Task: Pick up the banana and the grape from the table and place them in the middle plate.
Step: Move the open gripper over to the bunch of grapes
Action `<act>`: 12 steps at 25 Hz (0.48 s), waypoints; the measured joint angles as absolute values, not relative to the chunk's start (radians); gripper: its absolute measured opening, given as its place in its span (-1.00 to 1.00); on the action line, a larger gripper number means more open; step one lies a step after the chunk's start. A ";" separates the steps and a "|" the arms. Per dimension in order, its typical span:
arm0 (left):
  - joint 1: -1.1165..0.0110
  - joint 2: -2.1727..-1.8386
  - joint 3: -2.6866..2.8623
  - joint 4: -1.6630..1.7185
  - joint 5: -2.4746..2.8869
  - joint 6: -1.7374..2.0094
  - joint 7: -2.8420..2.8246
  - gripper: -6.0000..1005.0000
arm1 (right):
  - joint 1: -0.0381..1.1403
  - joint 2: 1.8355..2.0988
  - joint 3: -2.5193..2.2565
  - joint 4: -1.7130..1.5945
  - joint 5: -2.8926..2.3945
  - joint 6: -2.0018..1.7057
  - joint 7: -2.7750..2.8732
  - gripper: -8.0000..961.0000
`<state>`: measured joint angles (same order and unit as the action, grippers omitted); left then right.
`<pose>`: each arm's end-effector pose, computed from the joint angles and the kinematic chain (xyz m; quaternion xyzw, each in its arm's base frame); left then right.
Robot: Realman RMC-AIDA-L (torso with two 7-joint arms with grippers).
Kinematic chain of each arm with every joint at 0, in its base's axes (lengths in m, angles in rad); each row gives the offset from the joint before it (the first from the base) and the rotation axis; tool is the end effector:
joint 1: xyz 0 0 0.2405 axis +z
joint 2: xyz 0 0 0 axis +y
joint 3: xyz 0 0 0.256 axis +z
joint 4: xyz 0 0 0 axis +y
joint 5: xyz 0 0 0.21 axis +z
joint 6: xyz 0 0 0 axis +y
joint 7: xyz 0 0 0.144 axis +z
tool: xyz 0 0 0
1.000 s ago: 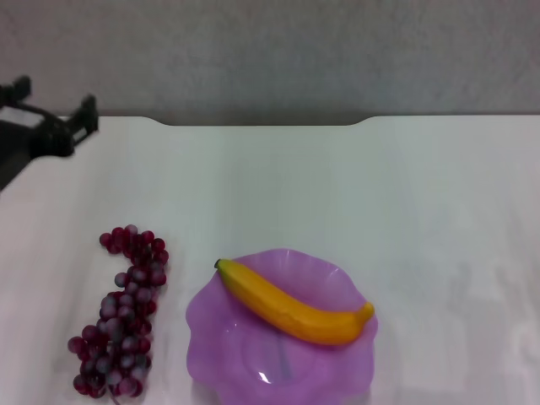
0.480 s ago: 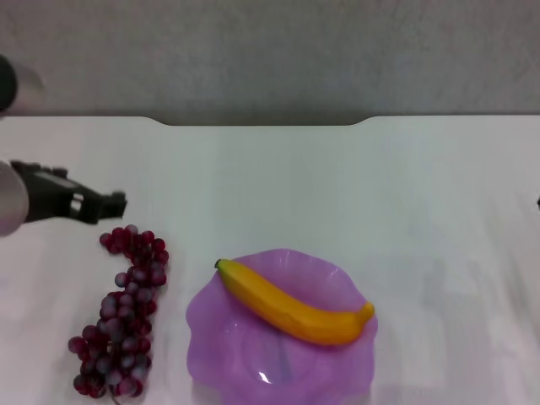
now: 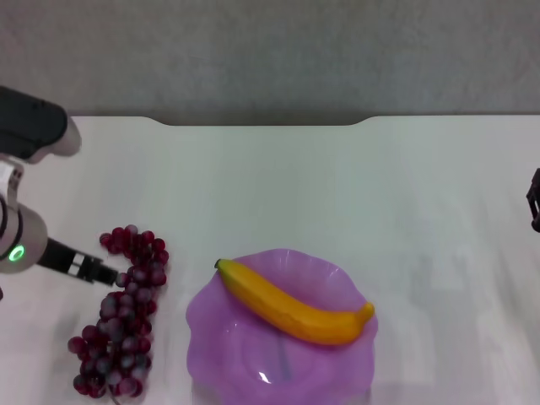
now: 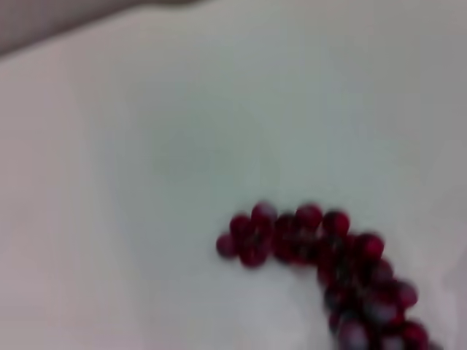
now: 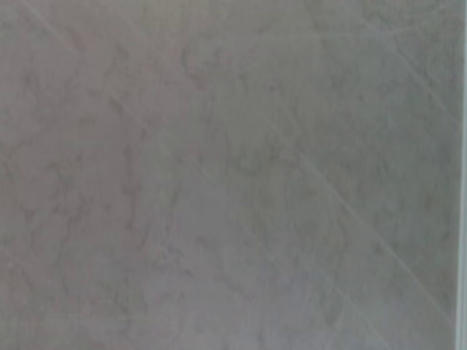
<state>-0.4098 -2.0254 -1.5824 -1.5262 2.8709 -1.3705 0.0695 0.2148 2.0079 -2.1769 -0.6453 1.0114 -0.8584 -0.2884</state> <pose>-0.2248 0.3514 0.0323 -0.7882 -0.4525 0.1730 0.3796 0.3369 0.3201 -0.0055 -0.6516 0.2834 0.2179 0.6691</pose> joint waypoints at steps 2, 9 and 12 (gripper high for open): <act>-0.431 -2.025 -1.589 -1.468 2.871 -1.375 0.069 0.56 | 0.215 2.008 -2.178 -0.647 1.011 -0.858 -0.290 0.09; -0.464 -2.026 -1.585 -1.385 2.868 -1.412 0.090 0.55 | 0.215 2.008 -2.186 -0.649 1.011 -0.860 -0.292 0.09; -0.465 -2.027 -1.583 -1.386 2.849 -1.429 0.116 0.55 | 0.216 2.008 -2.189 -0.649 1.011 -0.863 -0.292 0.09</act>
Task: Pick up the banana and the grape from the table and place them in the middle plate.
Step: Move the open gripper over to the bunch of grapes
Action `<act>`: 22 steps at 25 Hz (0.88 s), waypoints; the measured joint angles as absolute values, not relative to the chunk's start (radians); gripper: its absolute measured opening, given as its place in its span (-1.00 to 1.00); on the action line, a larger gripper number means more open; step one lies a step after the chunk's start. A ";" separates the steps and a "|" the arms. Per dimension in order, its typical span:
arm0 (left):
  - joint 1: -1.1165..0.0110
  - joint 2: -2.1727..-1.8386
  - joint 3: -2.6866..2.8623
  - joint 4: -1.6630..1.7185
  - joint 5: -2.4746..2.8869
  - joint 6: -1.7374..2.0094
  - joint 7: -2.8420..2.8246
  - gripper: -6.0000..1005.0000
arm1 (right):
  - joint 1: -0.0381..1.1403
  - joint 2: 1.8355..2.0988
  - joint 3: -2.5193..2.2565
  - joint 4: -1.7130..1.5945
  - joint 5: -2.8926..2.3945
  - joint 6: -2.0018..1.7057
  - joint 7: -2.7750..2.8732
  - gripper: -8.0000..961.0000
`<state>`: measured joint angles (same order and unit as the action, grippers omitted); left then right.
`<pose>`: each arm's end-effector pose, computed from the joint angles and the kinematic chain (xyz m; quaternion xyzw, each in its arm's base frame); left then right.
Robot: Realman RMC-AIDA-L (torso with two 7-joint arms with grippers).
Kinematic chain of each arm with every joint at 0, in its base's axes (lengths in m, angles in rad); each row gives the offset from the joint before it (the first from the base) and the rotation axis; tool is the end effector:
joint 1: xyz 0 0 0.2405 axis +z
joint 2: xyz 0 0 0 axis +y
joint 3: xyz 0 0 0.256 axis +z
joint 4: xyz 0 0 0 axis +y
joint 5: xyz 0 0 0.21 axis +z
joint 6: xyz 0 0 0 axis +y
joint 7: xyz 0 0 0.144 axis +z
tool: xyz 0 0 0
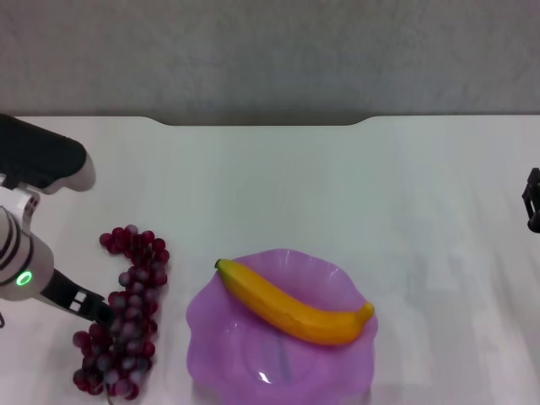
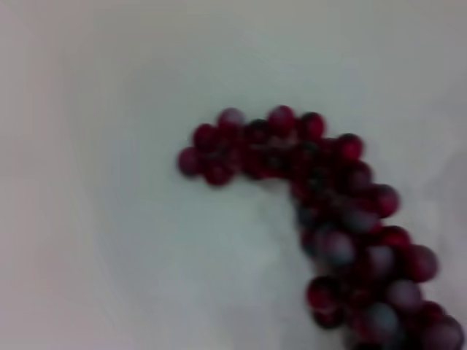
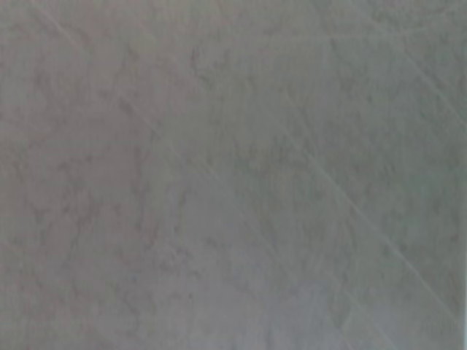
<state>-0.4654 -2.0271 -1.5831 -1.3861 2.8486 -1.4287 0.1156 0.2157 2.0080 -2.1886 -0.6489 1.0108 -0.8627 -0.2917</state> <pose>-0.2411 0.3470 0.0152 -0.7886 -0.4665 0.2308 0.3275 0.3342 0.3199 -0.0076 -0.6557 0.2792 0.2195 0.6663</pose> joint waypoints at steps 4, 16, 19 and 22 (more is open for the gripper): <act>-0.472 -2.029 -1.579 -1.398 2.789 -1.439 0.146 0.55 | 0.219 2.008 -2.196 -0.649 1.011 -0.863 -0.292 0.09; -0.463 -2.031 -1.578 -1.481 2.739 -1.476 0.167 0.55 | 0.227 2.006 -2.211 -0.649 1.011 -0.864 -0.293 0.09; -0.463 -2.031 -1.576 -1.466 2.733 -1.479 0.169 0.55 | 0.227 2.006 -2.213 -0.649 1.011 -0.864 -0.293 0.09; -0.463 -2.031 -1.570 -1.462 2.722 -1.479 0.174 0.55 | 0.228 2.006 -2.213 -0.650 1.011 -0.864 -0.293 0.09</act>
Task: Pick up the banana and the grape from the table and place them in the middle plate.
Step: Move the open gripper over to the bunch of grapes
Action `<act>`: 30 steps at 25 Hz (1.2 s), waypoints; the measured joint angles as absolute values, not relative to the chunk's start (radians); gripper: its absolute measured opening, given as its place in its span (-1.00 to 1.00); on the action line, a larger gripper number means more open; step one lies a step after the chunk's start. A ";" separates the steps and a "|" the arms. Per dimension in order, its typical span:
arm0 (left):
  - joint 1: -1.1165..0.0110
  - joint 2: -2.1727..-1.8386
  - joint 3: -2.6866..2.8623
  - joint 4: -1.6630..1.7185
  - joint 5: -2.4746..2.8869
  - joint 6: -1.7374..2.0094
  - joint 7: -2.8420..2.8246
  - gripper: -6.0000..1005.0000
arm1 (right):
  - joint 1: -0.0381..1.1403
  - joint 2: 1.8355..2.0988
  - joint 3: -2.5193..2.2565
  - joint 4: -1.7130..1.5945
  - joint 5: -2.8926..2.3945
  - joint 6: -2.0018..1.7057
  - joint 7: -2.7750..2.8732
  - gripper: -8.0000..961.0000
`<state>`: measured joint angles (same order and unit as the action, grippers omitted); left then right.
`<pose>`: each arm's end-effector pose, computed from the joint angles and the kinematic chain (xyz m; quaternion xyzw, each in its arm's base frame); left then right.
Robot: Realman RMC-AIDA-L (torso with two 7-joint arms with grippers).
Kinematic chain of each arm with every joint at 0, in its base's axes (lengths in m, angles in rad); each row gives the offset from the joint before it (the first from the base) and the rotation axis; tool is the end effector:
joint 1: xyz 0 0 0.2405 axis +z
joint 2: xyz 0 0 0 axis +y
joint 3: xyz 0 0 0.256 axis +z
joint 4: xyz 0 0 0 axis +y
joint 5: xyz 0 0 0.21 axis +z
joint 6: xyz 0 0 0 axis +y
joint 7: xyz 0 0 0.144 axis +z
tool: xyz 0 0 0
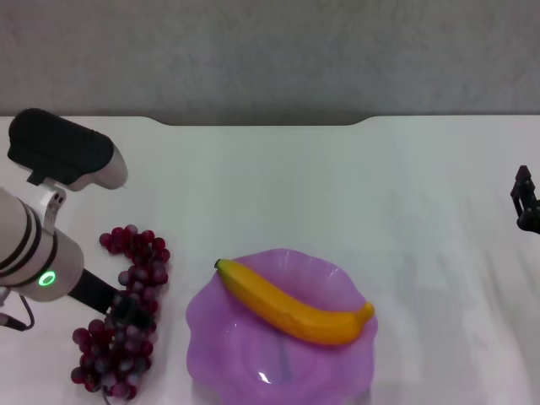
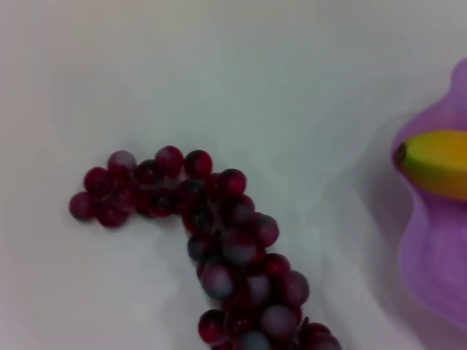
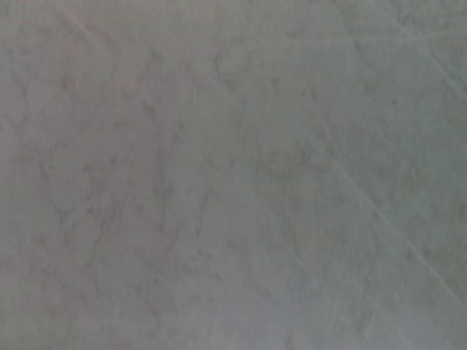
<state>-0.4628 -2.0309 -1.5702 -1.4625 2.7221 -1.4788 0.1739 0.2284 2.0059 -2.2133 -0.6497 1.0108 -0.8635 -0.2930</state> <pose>-0.2130 0.3384 0.0059 -0.8298 -0.4427 0.1999 0.2746 0.3282 0.3223 -0.0121 -0.6667 0.2709 0.2221 0.6578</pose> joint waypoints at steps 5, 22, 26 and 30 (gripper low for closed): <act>-0.467 -2.032 -1.567 -1.449 2.713 -1.469 0.182 0.55 | 0.239 2.005 -2.216 -0.650 1.011 -0.859 -0.293 0.09; -0.508 -2.032 -1.558 -1.333 2.693 -1.438 0.200 0.54 | 0.257 2.005 -2.239 -0.642 1.011 -0.853 -0.292 0.09; -0.513 -2.032 -1.564 -1.315 2.692 -1.437 0.200 0.47 | 0.257 2.005 -2.239 -0.643 1.011 -0.853 -0.293 0.09; -0.529 -2.032 -1.567 -1.283 2.692 -1.437 0.197 0.16 | 0.257 2.005 -2.239 -0.646 1.011 -0.853 -0.293 0.09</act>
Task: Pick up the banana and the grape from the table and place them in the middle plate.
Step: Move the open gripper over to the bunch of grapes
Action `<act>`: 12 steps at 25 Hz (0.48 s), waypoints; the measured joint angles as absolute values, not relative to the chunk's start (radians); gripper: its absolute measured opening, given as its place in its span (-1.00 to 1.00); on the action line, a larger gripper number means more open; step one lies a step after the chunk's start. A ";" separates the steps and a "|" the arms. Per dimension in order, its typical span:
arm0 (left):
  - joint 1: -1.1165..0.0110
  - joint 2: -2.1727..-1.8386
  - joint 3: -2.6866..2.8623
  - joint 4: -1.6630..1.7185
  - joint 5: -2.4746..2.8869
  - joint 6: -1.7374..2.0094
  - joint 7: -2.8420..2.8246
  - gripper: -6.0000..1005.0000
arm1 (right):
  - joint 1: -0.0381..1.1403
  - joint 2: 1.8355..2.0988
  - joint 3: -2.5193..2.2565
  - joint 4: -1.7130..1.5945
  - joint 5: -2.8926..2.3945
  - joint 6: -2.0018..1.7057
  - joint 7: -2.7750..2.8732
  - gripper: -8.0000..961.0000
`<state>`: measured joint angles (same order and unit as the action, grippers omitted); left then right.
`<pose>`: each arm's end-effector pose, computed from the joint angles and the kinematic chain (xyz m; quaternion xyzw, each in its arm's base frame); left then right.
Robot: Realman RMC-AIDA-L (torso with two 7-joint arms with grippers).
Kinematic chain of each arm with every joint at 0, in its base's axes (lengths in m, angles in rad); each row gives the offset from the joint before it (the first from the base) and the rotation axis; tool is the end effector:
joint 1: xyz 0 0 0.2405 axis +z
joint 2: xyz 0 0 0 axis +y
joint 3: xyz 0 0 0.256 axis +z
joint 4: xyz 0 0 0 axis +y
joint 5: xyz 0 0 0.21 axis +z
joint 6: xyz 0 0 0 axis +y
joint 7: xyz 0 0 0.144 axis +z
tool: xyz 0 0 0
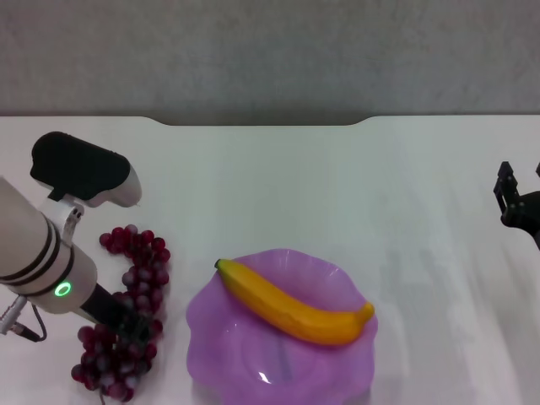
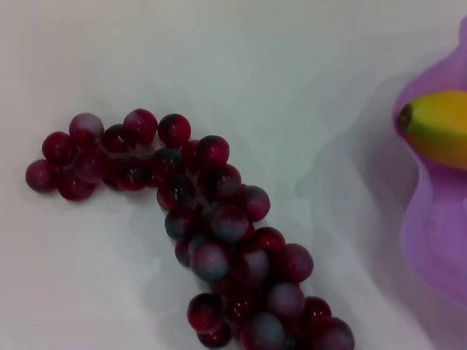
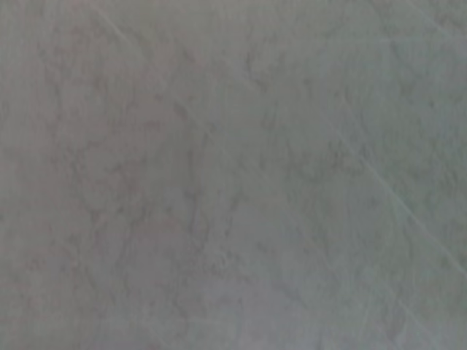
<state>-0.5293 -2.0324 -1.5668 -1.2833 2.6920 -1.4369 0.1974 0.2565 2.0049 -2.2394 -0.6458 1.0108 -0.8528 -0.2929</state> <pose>-0.2267 0.3448 -0.0135 -0.8267 -0.4563 0.2226 0.2425 0.3192 0.3287 -0.0186 -0.6824 0.2613 0.2246 0.6447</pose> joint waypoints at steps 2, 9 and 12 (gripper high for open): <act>-0.535 -2.032 -1.567 -1.268 2.692 -1.437 0.197 0.03 | 0.256 2.005 -2.239 -0.647 1.011 -0.853 -0.293 0.09; -0.537 -2.031 -1.568 -1.262 2.692 -1.427 0.193 -0.27 | 0.252 2.005 -2.239 -0.649 1.011 -0.857 -0.293 0.09; -0.537 -2.030 -1.568 -1.262 2.692 -1.425 0.194 -0.40 | 0.250 2.005 -2.240 -0.650 1.011 -0.860 -0.291 0.09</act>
